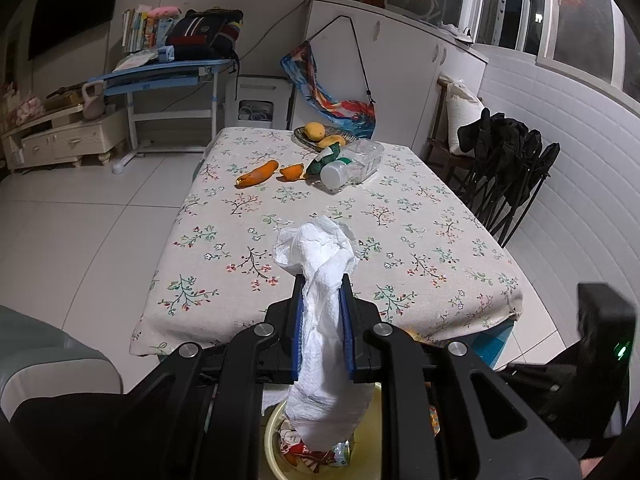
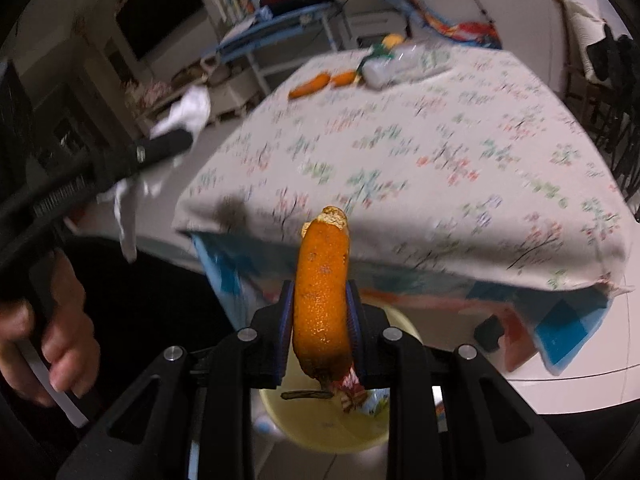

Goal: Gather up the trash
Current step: 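Carry the carrot into the yellow basin and release it while the left tool holds the tissue, then lower the left tool over the yellow basin and release the white tissue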

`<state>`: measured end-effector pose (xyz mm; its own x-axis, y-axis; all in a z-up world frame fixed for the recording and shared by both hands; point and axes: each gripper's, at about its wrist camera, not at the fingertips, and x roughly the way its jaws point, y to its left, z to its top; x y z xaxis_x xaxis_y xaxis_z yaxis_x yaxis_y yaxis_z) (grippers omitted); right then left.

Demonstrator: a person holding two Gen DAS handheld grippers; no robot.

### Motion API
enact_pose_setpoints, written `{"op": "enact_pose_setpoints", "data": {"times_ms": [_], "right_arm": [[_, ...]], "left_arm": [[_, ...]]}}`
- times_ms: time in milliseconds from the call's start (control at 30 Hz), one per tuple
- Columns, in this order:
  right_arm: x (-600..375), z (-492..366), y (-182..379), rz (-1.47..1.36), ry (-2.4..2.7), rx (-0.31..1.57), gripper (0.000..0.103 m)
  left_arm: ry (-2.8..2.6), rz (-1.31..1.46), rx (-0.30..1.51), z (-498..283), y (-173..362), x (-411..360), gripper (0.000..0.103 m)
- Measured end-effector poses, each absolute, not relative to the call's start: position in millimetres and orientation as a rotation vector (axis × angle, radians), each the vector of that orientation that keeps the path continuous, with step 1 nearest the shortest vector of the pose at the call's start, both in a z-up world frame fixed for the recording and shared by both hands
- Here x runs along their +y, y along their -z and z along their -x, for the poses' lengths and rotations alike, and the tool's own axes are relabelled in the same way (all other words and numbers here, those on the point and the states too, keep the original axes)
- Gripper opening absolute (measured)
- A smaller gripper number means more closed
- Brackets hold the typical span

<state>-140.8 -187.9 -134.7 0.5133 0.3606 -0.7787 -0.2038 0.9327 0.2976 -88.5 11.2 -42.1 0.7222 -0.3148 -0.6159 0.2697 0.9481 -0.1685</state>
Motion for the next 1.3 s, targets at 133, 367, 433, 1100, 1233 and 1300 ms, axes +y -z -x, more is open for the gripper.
{"op": "enact_pose_setpoints", "data": {"times_ms": [133,367,433,1100,1233,1300], "right_arm": [[-179,139,149,-0.142,-0.358,1.045,0.026],[-168,140,168,-0.092,-0.380,1.137,0.026],[-164,140,172,-0.076,-0.387,1.152,0.026],[-185,136,157,-0.126,-0.289,1.064,0.046],[-210,138,139,-0.216,-0.217,0.953,0.054],[-218,140,132,-0.240,-0.188,0.912,0.057]], "left_arm": [[0.322,0.072,0.693,88,44,13,0.015],[0.323,0.072,0.693,88,44,13,0.015],[0.323,0.072,0.693,88,44,13,0.015],[0.355,0.054,0.718,94,52,5,0.015],[0.381,0.017,0.745,101,61,-6,0.015],[0.395,-0.003,0.761,105,67,-11,0.015]]}}
